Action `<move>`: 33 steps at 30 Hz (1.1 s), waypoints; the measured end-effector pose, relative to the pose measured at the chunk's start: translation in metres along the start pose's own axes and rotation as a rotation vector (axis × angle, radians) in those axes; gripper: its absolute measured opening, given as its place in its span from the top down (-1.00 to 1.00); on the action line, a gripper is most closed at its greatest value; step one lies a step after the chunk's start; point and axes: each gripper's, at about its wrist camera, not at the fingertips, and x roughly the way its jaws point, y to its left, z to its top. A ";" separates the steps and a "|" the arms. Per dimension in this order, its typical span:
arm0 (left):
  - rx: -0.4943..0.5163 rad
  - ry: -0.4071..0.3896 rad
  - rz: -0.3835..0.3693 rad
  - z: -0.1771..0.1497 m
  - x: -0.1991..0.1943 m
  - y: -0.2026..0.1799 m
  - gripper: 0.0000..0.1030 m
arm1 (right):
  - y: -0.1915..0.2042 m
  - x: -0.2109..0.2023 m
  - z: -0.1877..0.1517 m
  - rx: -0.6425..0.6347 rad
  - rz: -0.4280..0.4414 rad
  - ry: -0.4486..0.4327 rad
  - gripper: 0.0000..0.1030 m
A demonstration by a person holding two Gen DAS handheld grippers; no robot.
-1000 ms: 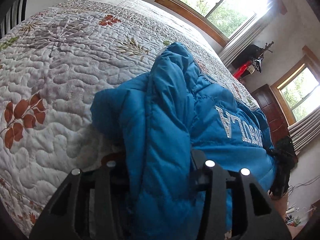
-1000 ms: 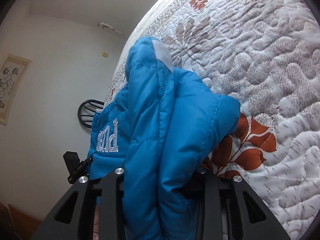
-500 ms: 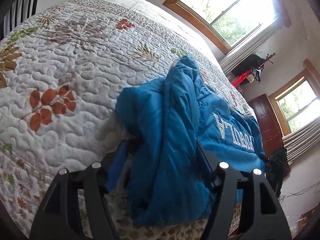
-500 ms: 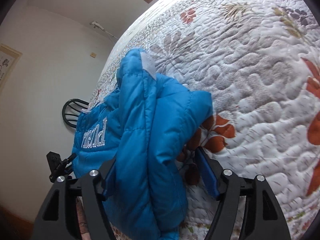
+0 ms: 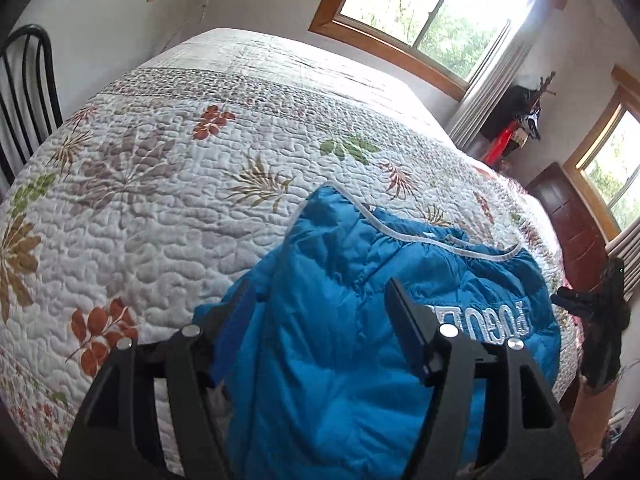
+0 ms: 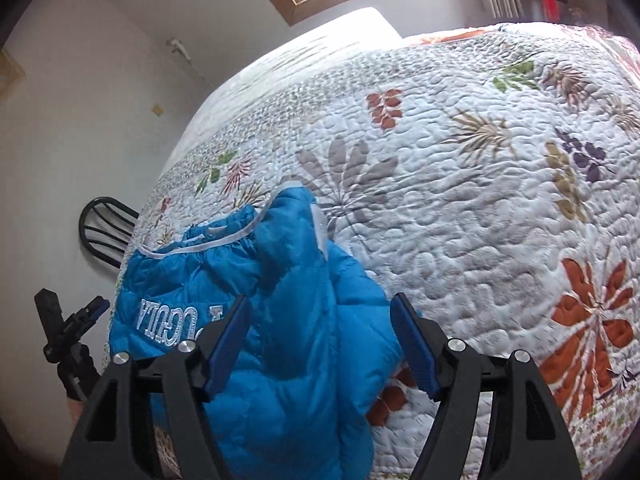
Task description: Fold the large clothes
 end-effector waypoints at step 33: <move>-0.089 0.150 0.116 0.016 0.099 0.024 -0.36 | -0.037 0.070 0.016 0.115 0.107 0.094 0.61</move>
